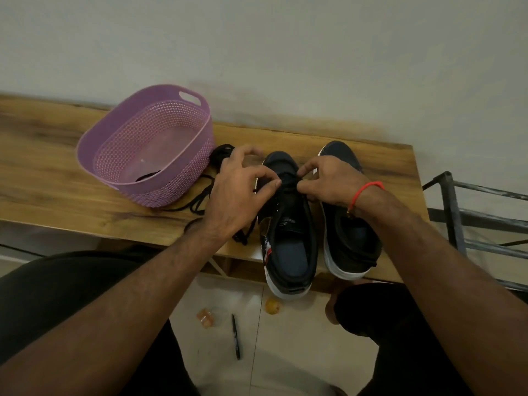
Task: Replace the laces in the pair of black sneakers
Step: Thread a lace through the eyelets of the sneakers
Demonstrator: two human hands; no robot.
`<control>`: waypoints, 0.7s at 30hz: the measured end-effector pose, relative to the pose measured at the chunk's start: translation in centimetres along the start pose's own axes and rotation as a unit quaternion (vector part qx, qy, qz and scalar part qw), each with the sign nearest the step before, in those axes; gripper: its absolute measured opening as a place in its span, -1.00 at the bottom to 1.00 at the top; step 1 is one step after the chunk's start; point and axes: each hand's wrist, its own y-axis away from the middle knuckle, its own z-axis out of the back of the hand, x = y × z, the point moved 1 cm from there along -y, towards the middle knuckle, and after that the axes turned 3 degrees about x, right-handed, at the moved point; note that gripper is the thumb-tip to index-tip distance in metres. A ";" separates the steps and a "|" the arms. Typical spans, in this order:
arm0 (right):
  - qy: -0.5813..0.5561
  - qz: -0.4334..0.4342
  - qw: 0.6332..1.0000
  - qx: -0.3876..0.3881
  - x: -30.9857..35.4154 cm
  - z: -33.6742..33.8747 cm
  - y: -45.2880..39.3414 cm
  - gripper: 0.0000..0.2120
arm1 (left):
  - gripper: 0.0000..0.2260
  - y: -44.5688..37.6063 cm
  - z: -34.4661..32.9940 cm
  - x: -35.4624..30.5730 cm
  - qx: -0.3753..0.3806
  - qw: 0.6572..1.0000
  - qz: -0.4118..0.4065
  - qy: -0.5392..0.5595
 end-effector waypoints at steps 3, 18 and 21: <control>-0.106 -0.013 0.994 0.015 -0.7 0.0 -0.5 -0.81 | -0.84 -0.1 -0.2 -0.6 0.013 0.999 -0.008 -0.033; -0.209 -0.010 0.976 0.061 0.3 0.4 1.0 -0.74 | -0.84 -0.5 -1.2 -1.0 0.057 0.991 0.019 -0.115; -0.194 -0.008 0.979 0.063 0.2 0.3 0.8 -0.79 | -0.83 -0.4 -1.3 -1.0 0.052 0.992 0.023 -0.112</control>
